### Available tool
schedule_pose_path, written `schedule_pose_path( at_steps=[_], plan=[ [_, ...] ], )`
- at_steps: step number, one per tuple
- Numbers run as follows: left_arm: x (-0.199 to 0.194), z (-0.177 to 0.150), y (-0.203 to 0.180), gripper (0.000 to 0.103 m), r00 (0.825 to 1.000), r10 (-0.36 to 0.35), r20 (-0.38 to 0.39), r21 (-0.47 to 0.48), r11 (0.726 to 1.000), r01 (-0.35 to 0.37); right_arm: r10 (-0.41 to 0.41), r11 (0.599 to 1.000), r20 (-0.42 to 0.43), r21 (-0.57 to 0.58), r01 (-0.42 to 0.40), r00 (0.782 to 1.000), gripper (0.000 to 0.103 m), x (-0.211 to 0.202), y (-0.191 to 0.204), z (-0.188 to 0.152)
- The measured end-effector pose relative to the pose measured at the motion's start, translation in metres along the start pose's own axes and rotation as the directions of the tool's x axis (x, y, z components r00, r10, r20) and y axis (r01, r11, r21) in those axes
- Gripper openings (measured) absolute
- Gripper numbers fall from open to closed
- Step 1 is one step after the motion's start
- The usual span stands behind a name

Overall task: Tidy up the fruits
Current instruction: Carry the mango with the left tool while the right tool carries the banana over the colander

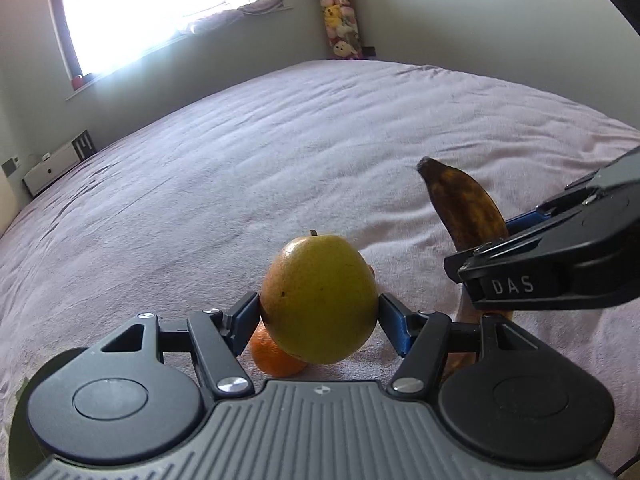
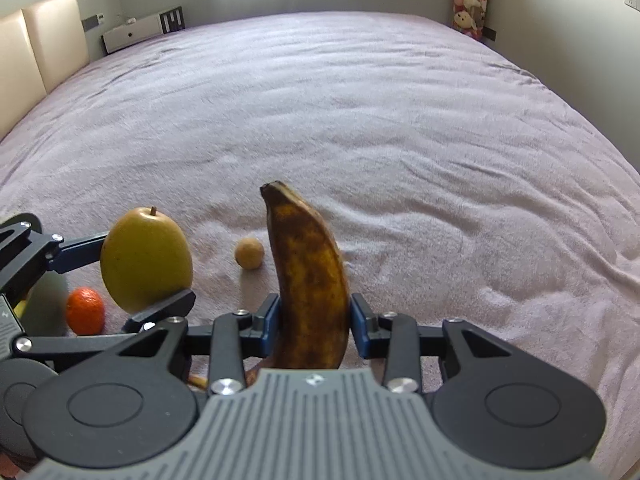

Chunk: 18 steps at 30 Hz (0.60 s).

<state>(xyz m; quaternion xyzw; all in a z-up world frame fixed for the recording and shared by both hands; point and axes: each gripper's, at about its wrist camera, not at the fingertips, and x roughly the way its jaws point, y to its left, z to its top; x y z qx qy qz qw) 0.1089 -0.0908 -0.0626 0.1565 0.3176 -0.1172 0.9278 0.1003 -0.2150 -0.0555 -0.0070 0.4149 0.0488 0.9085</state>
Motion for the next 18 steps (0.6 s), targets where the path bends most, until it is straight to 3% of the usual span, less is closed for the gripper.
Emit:
schedule_pose_path(
  at_steps=[11,18],
  plan=[
    [-0.042,0.013,0.011,0.074,0.999,0.048,0.022,-0.031,0.998,-0.048,0.042,0.999,0.082,-0.015,-0.041,0.996,0.034,-0.037,0.012,0.004],
    [-0.067,0.011,0.032,0.074,0.997,0.079,0.003,-0.112,0.991,-0.078,0.09,0.996,0.123,-0.038,-0.086,0.988,0.034,-0.058,0.025,0.008]
  ],
)
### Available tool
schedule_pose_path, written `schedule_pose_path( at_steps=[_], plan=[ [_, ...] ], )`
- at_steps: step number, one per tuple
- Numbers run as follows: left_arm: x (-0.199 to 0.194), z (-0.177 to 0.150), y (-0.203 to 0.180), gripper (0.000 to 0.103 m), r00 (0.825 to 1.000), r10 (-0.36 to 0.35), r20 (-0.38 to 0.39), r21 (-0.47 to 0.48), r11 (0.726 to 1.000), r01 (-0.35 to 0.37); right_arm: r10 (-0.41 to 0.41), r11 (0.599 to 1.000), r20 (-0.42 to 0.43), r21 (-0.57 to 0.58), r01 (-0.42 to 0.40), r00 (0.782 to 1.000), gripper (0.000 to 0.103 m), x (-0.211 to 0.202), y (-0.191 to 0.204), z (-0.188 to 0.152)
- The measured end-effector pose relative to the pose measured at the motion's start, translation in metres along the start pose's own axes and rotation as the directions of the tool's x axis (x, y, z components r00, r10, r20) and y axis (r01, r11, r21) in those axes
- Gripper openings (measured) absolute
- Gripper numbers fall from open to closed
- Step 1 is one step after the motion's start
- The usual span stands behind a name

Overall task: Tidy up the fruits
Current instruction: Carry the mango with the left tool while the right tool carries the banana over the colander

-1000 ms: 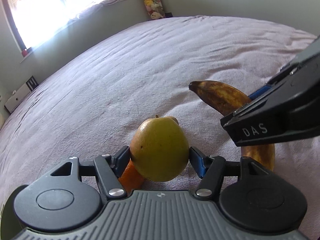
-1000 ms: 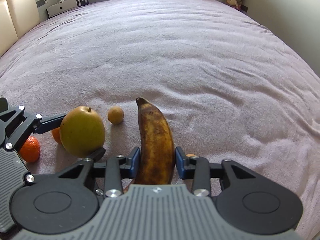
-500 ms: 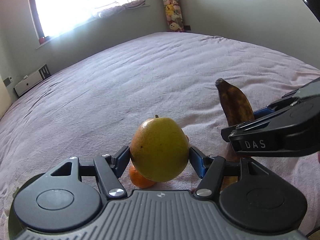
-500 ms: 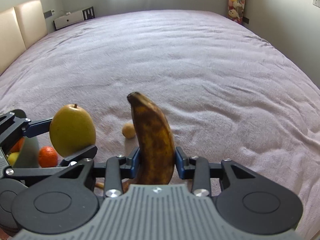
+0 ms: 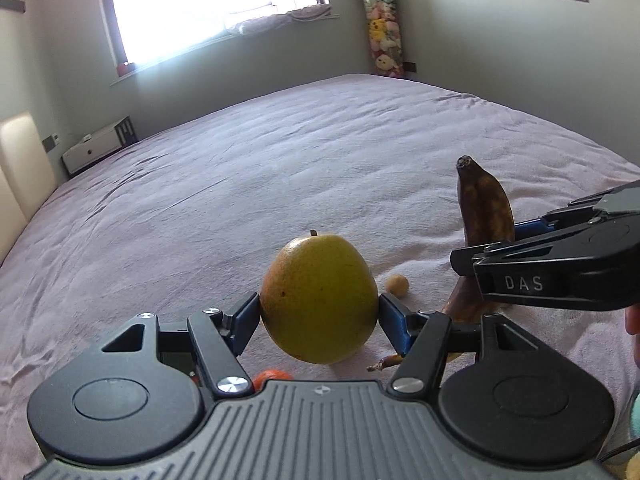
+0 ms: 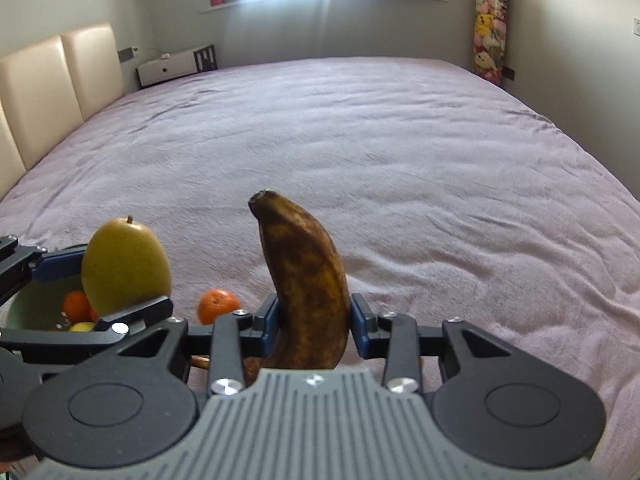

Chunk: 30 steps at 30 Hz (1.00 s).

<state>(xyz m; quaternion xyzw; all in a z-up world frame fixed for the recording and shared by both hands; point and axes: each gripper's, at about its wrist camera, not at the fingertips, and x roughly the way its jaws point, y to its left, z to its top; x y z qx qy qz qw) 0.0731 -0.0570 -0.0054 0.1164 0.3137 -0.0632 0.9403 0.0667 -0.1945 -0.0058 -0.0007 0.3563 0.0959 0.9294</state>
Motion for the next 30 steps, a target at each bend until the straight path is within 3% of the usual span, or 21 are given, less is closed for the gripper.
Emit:
schedule_pose_path(
  at_steps=[7,13,20,30],
  plan=[
    [-0.021,-0.002,0.038,0.074,1.0,0.023,-0.009,-0.096,0.995,-0.023,0.121,0.992,0.036,-0.041,-0.119,0.992,0.034,-0.012,0.03,0.009],
    [-0.027,-0.011,0.075,0.074,0.998,0.051,-0.034,-0.184,0.981,-0.057,0.222,0.966,0.052,-0.147,-0.212,0.974,0.034,-0.019,0.067,0.012],
    [-0.027,-0.03,0.121,0.074,0.992,0.071,-0.102,-0.317,0.943,-0.101,0.327,0.924,-0.008,-0.206,-0.321,0.945,0.034,-0.01,0.102,0.016],
    [-0.018,-0.052,0.166,0.074,0.983,0.025,-0.181,-0.454,0.885,-0.106,0.372,0.861,-0.115,-0.328,-0.389,0.921,0.034,0.025,0.143,0.03]
  ],
)
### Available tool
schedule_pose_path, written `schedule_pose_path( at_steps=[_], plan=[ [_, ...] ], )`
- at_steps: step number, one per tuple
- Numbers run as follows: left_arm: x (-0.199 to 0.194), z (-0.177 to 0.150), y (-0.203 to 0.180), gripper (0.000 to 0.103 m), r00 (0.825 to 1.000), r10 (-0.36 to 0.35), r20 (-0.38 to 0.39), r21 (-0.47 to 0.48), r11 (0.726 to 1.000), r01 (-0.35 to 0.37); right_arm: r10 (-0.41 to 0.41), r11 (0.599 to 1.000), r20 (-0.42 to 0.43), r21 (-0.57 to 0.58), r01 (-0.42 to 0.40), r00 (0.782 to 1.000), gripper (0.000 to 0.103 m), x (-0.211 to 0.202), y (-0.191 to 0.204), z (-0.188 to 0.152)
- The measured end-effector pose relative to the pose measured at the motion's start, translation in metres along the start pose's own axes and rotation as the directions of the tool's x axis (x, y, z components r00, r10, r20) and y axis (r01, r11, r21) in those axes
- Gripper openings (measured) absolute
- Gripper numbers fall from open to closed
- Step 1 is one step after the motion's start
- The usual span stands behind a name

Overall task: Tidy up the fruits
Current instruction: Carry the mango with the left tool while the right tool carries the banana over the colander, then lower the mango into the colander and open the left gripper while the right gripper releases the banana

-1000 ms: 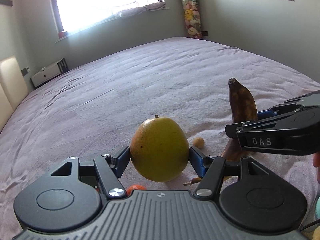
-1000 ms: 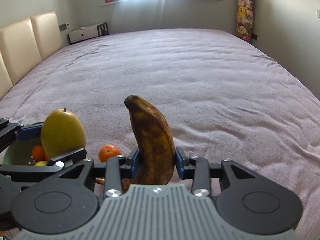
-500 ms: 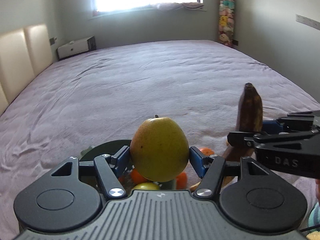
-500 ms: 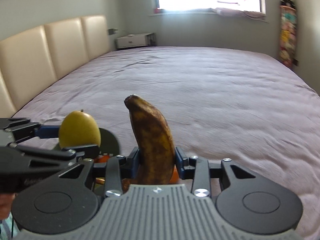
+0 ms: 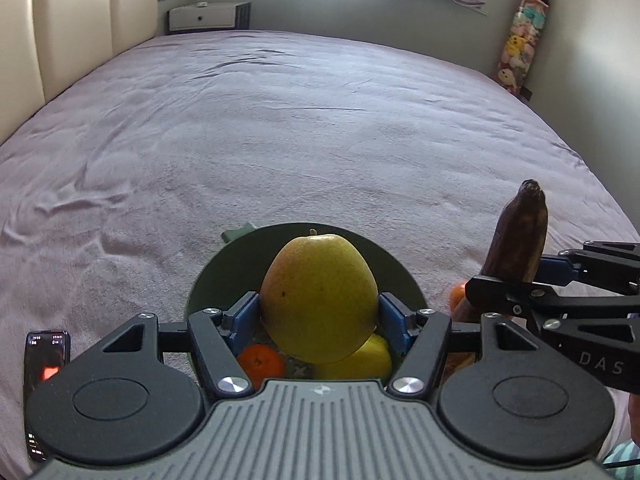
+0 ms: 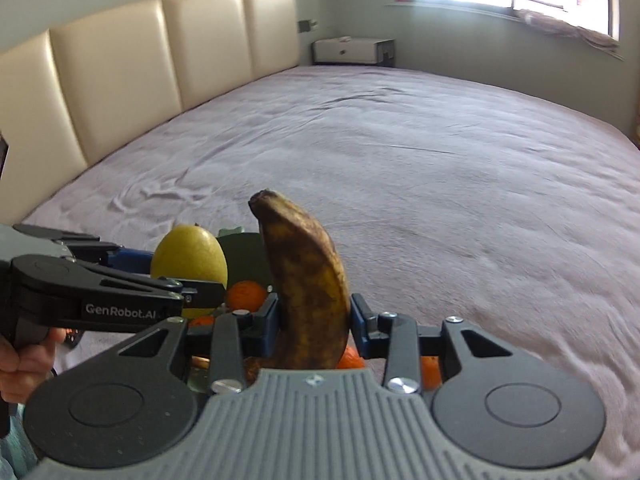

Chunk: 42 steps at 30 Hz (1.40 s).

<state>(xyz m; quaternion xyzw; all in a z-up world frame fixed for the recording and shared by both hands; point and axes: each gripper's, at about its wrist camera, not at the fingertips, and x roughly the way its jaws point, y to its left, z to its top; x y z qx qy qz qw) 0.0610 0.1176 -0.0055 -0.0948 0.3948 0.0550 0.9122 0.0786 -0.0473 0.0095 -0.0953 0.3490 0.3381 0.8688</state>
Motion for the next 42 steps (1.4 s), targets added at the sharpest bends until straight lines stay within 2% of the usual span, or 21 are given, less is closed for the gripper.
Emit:
schedule_pose_path(
  at_steps=[4,10,15,19,25,37,42],
  plan=[
    [0.006,0.001,0.012,0.074,1.0,0.004,-0.016,-0.058,0.998,-0.005,0.028,0.998,-0.053,-0.063,-0.032,0.998,0.034,0.019,0.006,0.01],
    [0.021,-0.001,0.017,0.074,0.998,0.006,-0.065,-0.082,0.997,-0.012,0.075,0.986,-0.159,-0.135,-0.097,0.984,0.034,0.041,0.014,0.022],
    [0.036,-0.006,0.02,0.074,0.989,0.035,-0.142,-0.098,0.994,-0.049,0.061,0.984,-0.253,-0.149,-0.102,0.965,0.034,0.055,0.01,0.034],
    [0.044,-0.009,0.022,0.074,0.984,0.04,-0.174,-0.108,0.992,-0.059,0.038,0.983,-0.298,-0.161,-0.089,0.954,0.034,0.069,0.009,0.041],
    [0.051,-0.011,0.025,0.074,0.981,0.025,-0.193,-0.131,0.99,-0.051,0.011,0.975,-0.299,-0.21,-0.078,0.954,0.034,0.09,0.016,0.043],
    [0.057,-0.013,0.039,0.074,0.984,0.017,-0.178,-0.228,0.972,-0.058,0.076,0.985,-0.279,-0.129,-0.116,0.957,0.034,0.124,0.0,0.041],
    [0.059,-0.011,0.046,0.074,0.983,0.001,-0.185,-0.284,0.957,-0.055,0.078,0.978,-0.279,-0.164,-0.128,0.957,0.034,0.134,0.004,0.038]
  ],
)
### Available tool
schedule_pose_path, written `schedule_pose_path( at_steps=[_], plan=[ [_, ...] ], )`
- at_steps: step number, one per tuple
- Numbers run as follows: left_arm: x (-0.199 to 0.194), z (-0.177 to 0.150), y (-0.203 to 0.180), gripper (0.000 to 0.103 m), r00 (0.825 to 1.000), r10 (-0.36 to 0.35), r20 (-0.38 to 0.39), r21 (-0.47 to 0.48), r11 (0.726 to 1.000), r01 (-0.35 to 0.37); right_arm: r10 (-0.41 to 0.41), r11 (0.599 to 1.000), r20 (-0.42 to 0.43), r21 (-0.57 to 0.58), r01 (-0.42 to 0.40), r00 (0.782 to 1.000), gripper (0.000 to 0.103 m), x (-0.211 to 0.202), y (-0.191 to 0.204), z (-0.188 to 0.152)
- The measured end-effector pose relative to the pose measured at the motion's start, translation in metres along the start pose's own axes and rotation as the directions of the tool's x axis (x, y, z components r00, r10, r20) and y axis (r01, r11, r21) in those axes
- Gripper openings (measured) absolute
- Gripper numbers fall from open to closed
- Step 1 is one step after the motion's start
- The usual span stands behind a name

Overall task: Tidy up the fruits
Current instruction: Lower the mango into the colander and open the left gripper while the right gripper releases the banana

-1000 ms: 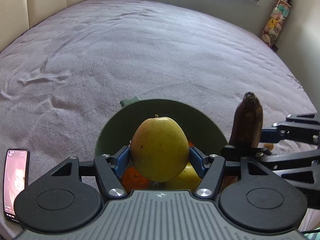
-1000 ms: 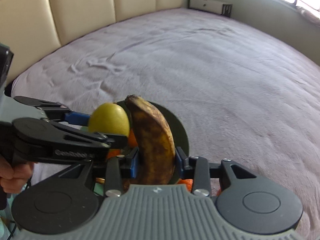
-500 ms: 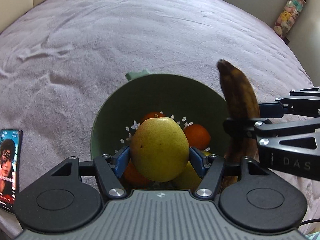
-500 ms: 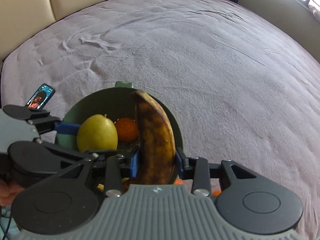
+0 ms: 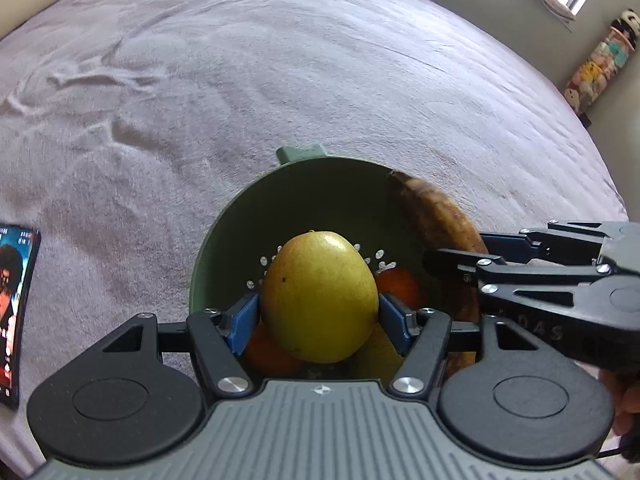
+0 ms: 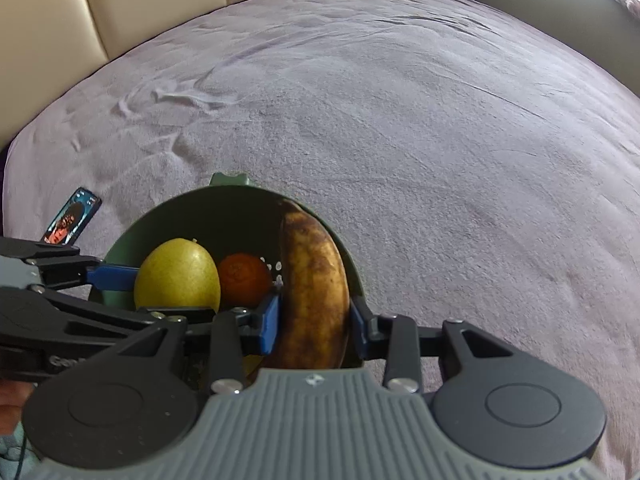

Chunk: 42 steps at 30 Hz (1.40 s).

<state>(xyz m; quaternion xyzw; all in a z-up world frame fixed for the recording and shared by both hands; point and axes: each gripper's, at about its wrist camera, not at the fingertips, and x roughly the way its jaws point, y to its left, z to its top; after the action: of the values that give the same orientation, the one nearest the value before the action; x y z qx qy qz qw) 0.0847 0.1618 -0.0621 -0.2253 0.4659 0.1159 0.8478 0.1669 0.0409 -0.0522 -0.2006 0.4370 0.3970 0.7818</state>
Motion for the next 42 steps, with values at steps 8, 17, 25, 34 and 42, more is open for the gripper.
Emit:
schedule_pose_path(
  at_steps=[8,17,25,34,42],
  plan=[
    [0.001,0.001,0.004,0.074,1.0,-0.015,-0.014,-0.028,1.0,0.014,0.057,0.998,-0.041,-0.036,-0.058,0.998,0.034,0.014,-0.004,0.006],
    [0.003,0.004,0.007,0.074,1.0,-0.019,-0.022,-0.057,0.998,0.018,0.068,0.997,-0.084,-0.039,-0.072,0.994,0.035,0.029,-0.001,0.012],
    [0.004,0.005,0.008,0.074,0.999,-0.03,-0.03,-0.072,0.997,0.028,0.053,0.998,-0.086,0.039,-0.05,0.995,0.043,0.025,-0.005,0.013],
    [-0.005,0.007,0.01,0.071,0.996,-0.088,0.016,-0.072,0.993,0.089,0.029,0.991,-0.089,0.131,-0.017,0.996,0.054,0.003,-0.006,0.012],
    [0.001,0.004,0.011,0.052,0.992,-0.122,0.003,-0.104,0.987,0.122,-0.005,0.99,-0.093,0.138,0.018,0.996,0.053,-0.017,-0.001,-0.002]
  ],
)
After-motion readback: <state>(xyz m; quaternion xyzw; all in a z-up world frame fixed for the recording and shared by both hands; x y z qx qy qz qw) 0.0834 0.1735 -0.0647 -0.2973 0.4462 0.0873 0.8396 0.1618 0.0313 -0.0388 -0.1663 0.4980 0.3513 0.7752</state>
